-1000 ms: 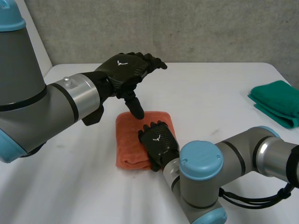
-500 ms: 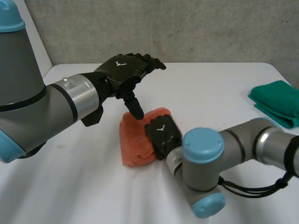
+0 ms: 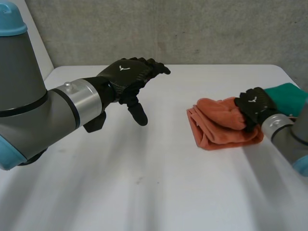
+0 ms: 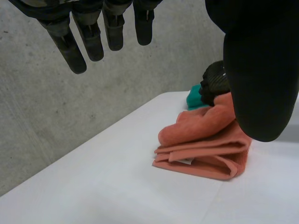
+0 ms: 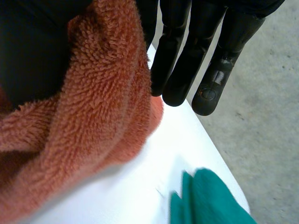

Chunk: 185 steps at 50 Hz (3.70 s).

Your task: Fold the laundry.

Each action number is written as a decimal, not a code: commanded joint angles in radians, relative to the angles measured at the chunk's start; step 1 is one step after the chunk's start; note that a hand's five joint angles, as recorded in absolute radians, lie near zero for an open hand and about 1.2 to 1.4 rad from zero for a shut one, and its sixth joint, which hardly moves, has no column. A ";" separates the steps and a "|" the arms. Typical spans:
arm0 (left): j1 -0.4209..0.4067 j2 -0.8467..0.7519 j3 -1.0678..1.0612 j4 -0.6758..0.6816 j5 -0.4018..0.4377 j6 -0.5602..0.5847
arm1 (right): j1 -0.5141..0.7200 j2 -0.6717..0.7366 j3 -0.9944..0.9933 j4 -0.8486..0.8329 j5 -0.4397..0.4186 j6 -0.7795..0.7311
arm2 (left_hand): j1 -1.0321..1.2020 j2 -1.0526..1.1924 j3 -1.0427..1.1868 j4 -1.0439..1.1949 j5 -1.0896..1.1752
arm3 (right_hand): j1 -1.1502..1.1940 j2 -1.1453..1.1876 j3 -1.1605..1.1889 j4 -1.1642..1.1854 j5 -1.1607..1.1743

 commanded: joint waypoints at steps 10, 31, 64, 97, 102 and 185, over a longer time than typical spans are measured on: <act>0.001 0.001 -0.014 0.000 -0.003 -0.001 | -0.157 0.120 -0.169 0.312 -0.230 -0.168 | 0.026 0.016 0.011 0.015 -0.002 | 0.138 -0.044 -0.055 -0.060 0.649; -0.002 0.010 -0.028 0.000 -0.003 -0.002 | -0.146 -0.063 0.018 0.235 -0.254 0.120 | 0.026 0.016 0.011 0.015 -0.002 | -0.199 -0.382 -0.393 -0.398 0.311; 0.000 0.021 -0.059 0.008 -0.001 -0.002 | 0.000 -0.115 0.118 0.189 -0.189 0.324 | 0.023 0.014 0.008 0.012 -0.005 | -0.478 -0.660 -0.671 -0.676 0.033; -0.002 0.021 -0.069 0.009 0.000 -0.002 | -0.045 -0.143 0.287 0.037 -0.136 0.222 | 0.023 0.014 0.008 0.012 -0.005 | -0.719 -0.902 -0.912 -0.917 -0.208; 0.000 0.021 -0.071 0.009 0.000 -0.002 | -0.040 -0.138 0.285 0.034 -0.135 0.193 | 0.023 0.014 0.008 0.012 -0.005 | -0.719 -0.902 -0.912 -0.917 -0.208; 0.029 0.060 -0.053 0.009 -0.005 -0.021 | -0.339 0.305 -1.016 0.170 -0.491 0.378 | 0.026 0.016 0.011 0.015 -0.002 | 0.408 0.225 0.214 0.209 0.918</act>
